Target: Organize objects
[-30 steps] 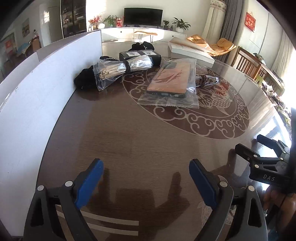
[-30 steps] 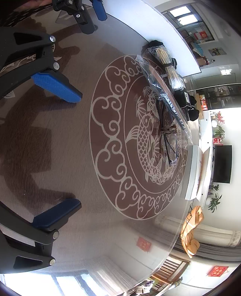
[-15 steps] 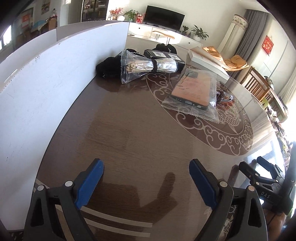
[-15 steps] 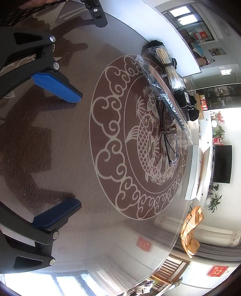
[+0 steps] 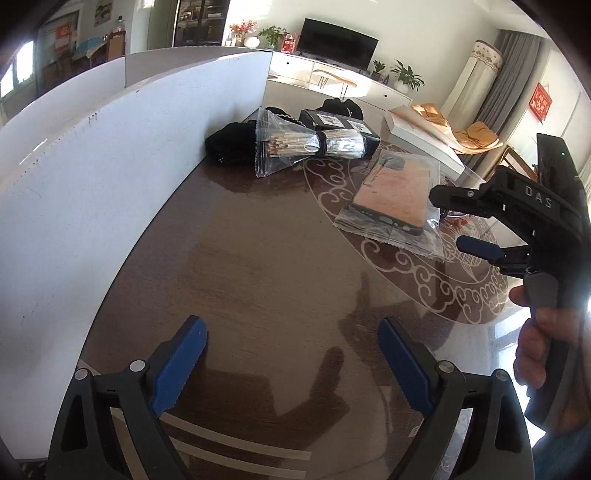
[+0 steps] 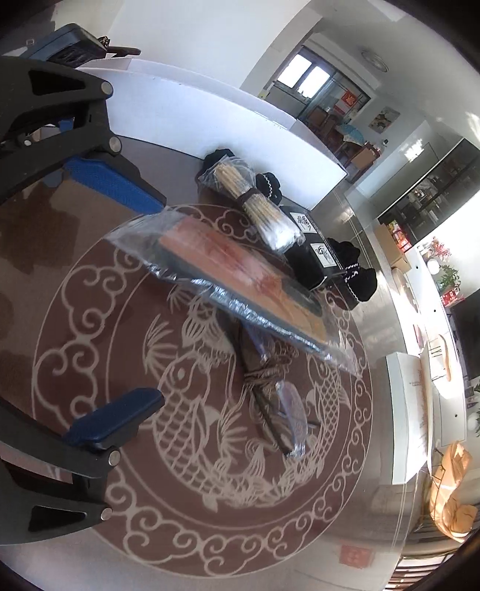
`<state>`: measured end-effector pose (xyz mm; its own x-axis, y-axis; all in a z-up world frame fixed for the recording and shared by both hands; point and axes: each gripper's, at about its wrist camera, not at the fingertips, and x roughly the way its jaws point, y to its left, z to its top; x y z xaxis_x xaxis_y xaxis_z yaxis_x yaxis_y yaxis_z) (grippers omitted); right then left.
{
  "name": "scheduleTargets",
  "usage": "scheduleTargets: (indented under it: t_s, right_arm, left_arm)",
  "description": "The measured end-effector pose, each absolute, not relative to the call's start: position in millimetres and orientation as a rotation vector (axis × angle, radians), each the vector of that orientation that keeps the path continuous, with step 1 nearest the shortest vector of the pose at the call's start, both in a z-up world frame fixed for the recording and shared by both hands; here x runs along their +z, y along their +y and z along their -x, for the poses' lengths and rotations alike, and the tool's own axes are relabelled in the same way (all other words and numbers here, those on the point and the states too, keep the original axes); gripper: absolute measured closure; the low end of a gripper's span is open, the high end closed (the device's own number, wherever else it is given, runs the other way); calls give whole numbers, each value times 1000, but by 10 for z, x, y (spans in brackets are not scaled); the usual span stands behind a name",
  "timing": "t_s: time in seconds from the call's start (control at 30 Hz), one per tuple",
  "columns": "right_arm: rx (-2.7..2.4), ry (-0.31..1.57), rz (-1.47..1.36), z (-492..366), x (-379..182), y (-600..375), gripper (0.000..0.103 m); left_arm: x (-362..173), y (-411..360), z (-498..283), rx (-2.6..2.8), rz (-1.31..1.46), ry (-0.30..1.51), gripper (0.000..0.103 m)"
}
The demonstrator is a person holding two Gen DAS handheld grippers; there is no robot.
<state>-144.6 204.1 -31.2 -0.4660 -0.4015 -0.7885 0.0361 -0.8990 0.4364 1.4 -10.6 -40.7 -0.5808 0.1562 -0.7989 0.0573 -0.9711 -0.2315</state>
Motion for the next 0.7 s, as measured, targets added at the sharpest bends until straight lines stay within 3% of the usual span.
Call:
scheduleTargets:
  t_s: [0.03,0.07,0.13,0.23,0.33,0.43,0.5,0.57,0.7]
  right_arm:
    - [-2426,-527,-1465,1538,-353,1929,12]
    - [-2417,-521,-1474,1592,-400,1838,32]
    - [-2459,-430,-1453,1580,-414,1675,55]
    - [-2379,-395,-1392,1396,-461,1567,65]
    - [-2241,-322,-1343,1065,-506,1444,68]
    - [-2147,-290,-1337,763,-526,1357,67]
    - [-2141,-323,-1334,640,-513,1415,54]
    - [-2209,-361,-1316,529,-466,1567,15]
    - [-2313,-380,-1282,327,-367,1928,12]
  left_arm:
    - [-372,-152,-32,2740,1385,-386,8]
    - [-330,-196,-60,2761,1354,-408,8]
    - [-239,-270,-124,2799,1282,-440,8]
    - [-117,-360,-211,2829,1173,-498,8]
    - [-36,-435,-258,2827,1090,-568,8]
    - [-49,-467,-240,2789,1088,-615,8]
    - [-84,-447,-202,2758,1122,-620,8]
    - [-104,-411,-188,2725,1132,-612,8]
    - [-128,-237,-155,2675,1147,-527,8]
